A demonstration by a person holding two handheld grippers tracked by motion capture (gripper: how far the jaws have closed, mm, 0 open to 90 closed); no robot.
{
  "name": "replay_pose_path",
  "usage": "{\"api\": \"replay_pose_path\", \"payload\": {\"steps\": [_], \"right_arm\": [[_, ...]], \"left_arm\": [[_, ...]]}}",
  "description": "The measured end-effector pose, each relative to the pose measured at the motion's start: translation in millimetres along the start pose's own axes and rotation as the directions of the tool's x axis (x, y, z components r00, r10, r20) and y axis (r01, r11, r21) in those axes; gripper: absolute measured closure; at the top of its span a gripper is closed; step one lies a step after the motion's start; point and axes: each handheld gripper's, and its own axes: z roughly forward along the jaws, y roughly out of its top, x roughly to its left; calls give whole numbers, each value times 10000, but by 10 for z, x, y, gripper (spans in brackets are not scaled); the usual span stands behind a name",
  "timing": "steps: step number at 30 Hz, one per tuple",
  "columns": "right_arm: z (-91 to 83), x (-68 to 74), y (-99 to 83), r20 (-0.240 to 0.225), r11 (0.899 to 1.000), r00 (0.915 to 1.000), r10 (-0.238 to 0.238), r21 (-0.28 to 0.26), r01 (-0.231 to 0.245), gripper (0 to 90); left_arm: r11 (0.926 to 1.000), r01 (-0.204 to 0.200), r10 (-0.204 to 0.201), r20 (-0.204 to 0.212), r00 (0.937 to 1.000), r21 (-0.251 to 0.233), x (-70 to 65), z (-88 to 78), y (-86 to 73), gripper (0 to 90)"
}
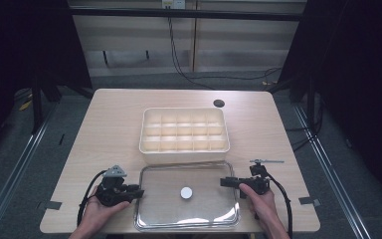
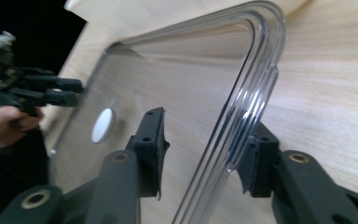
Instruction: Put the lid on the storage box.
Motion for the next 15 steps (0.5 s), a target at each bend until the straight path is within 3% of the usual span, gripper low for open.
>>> {"api": "replay_pose_path", "payload": {"steps": [4, 7, 11, 15], "right_arm": [[-48, -1, 16, -544, 9992, 9985, 74, -392, -96, 662], [-68, 22, 19, -565, 9985, 9984, 61, -544, -91, 674], [-74, 44, 22, -572, 9979, 9984, -39, -652, 2, 683], [-72, 73, 20, -584, 9980, 9979, -268, -579, 235, 685]], "left_arm": [[10000, -2, 2, 6, 10000, -18, 8, 0, 0, 661], [10000, 26, -26, 165, 9999, 31, 19, -4, 3, 644], [9998, 205, -207, 506, 9985, 46, 37, -9, 6, 562], [9992, 410, -410, 379, 9984, -3, 42, -21, 7, 433]]}}
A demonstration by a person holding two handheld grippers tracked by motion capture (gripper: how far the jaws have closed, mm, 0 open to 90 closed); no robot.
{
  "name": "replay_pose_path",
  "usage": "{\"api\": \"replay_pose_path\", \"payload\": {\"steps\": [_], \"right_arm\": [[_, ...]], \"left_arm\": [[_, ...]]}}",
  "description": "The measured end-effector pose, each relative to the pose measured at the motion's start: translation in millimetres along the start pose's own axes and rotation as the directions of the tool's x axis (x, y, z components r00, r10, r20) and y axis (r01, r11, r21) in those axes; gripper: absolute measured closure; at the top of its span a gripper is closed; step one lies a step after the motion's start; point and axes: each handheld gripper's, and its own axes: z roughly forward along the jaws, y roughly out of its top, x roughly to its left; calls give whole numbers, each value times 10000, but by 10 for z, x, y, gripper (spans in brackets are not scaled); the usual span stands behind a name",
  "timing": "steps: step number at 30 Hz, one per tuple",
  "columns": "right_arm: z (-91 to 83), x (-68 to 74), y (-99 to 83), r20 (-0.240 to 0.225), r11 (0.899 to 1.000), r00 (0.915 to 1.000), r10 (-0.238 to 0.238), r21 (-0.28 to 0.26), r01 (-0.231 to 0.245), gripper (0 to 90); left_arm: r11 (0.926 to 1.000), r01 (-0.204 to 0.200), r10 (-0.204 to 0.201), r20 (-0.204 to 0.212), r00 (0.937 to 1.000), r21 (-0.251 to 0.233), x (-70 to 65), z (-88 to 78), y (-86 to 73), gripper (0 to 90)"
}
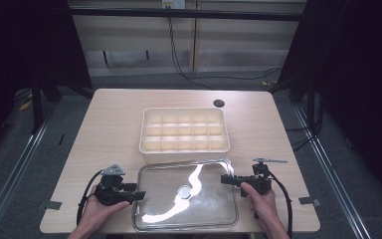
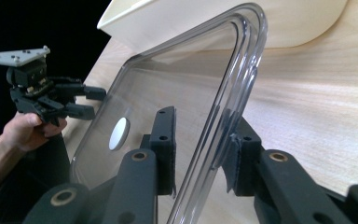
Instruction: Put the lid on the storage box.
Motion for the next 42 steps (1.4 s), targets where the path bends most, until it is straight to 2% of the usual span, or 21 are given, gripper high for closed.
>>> {"api": "replay_pose_path", "payload": {"steps": [3, 5, 6, 13, 18, 24, 26, 27, 29, 32, 34, 36, 37, 39, 42], "right_arm": [[-4, 13, -1, -22, 10000, 10000, -47, -28, 47, 687], [-16, 23, 4, -31, 9999, 9999, -109, -112, 108, 693], [-16, 23, 4, -31, 9999, 9999, -109, -112, 108, 693], [-65, 64, 18, 0, 9987, 9993, -387, -320, 386, 698], [-100, 93, 15, 21, 9973, 9984, -571, -467, 572, 702], [-105, 111, 21, 76, 9956, 9970, -769, -532, 772, 702], [-103, 110, 22, 75, 9954, 9968, -801, -523, 803, 701], [-103, 112, 23, 104, 9952, 9966, -821, -519, 825, 701], [-104, 113, 21, 112, 9955, 9968, -796, -507, 800, 701], [-101, 109, 17, 125, 9959, 9971, -745, -502, 751, 699], [-99, 107, 18, 169, 9962, 9973, -721, -474, 729, 698], [-100, 108, 18, 195, 9965, 9974, -695, -453, 703, 694], [-94, 104, 15, 385, 9970, 9971, -661, -369, 675, 678], [-83, 94, 14, 485, 9978, 9971, -587, -271, 600, 673], [-75, 95, 17, 501, 9980, 9972, -546, -276, 561, 670]], "left_arm": [[9998, 184, -187, -320, 9993, -109, 20, -16, -4, 396], [9993, 334, -338, -254, 9991, -153, 40, -24, -5, 365], [9994, 332, -336, -356, 9988, -136, 48, -32, -6, 365], [9991, 405, -409, -241, 9989, -159, 58, -30, -5, 296], [9983, 513, -516, -106, 9986, -284, 66, -7, 8, 287], [9987, 450, -446, 173, 9989, -232, 39, 20, 20, 340], [9997, 226, -220, 451, 9987, -133, 28, 34, 19, 397], [9998, 159, -153, 410, 9990, -154, 4, 42, 20, 406], [9998, 143, -137, 399, 9991, -139, 4, 40, 19, 410], [9993, 339, -332, 555, 9979, -131, 15, 33, 17, 427], [9994, 269, -259, 503, 9984, -204, 11, 19, 15, 433], [9990, 288, -264, 672, 9974, -342, 21, -4, 14, 452], [9978, 377, -334, 795, 9963, -538, 24, -17, 14, 492], [9962, 433, -371, 816, 9960, -755, 30, -44, 16, 512], [9960, 432, -370, 791, 9962, -781, 29, -48, 16, 513]]}}
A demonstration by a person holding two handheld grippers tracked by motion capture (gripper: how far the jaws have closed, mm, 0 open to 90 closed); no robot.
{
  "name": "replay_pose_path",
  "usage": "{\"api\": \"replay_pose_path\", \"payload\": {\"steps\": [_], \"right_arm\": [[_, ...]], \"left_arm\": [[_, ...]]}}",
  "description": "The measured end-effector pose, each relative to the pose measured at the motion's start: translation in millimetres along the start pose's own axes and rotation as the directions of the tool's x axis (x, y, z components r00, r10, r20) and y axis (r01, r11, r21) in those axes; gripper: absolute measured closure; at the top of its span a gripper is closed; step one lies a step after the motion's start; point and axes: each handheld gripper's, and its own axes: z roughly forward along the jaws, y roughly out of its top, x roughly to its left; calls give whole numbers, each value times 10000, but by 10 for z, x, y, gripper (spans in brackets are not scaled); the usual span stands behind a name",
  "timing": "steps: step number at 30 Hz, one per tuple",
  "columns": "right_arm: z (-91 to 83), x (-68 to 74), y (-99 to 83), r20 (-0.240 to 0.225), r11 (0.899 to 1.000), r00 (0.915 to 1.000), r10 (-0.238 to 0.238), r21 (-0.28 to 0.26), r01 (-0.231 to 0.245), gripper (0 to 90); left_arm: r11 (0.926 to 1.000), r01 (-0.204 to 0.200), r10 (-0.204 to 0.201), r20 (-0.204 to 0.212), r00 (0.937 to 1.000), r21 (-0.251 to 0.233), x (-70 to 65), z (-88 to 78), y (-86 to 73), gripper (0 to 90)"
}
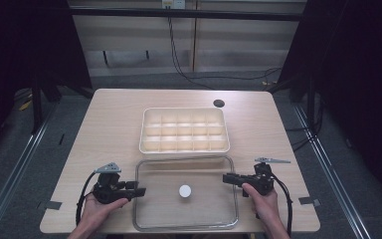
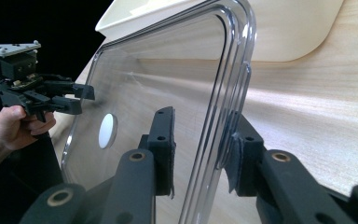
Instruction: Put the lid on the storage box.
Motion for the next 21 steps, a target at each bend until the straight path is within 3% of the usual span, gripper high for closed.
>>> {"api": "replay_pose_path", "payload": {"steps": [14, 21], "right_arm": [[3, 64, 41, 498, 9996, 9985, -233, -120, 240, 635], [1, 93, 86, 479, 9991, 9985, -280, -303, 295, 633]], "left_arm": [[9981, -173, 173, 6, 9998, -590, -30, -151, 83, 619], [9965, -348, 340, -125, 9993, -760, -50, -216, 132, 649]]}}
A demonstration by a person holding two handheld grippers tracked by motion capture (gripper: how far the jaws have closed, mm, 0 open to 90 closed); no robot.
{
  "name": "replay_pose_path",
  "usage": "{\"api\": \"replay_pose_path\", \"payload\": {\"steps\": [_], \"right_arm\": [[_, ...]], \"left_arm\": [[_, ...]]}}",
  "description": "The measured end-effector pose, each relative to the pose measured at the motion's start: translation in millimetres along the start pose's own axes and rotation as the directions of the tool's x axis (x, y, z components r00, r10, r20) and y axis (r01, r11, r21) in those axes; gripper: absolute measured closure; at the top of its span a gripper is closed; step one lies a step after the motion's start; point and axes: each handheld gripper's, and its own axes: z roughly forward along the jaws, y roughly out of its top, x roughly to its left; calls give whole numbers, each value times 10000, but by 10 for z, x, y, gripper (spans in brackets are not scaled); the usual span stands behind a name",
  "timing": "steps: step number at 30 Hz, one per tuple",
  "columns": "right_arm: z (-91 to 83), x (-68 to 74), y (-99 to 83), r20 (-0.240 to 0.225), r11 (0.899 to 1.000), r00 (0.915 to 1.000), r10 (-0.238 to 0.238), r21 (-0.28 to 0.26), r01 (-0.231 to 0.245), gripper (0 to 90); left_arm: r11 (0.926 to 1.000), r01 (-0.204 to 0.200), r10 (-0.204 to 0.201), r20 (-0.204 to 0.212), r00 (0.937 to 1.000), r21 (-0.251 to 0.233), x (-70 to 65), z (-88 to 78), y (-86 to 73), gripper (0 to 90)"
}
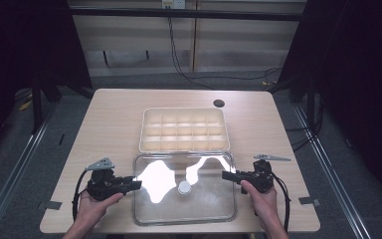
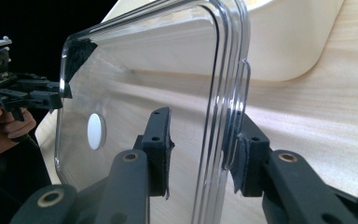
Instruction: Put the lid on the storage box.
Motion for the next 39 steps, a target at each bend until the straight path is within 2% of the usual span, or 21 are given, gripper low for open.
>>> {"api": "replay_pose_path", "payload": {"steps": [19, 39], "right_arm": [[-93, 136, 138, 6, 9979, 9997, -261, -593, 261, 652], [-166, 174, 267, 61, 9958, 9998, -201, -893, 206, 644]], "left_arm": [[9979, -188, 185, -56, 9998, -618, -64, -166, 134, 739], [9960, -385, 383, -51, 9993, -800, -98, -189, 272, 757]]}}
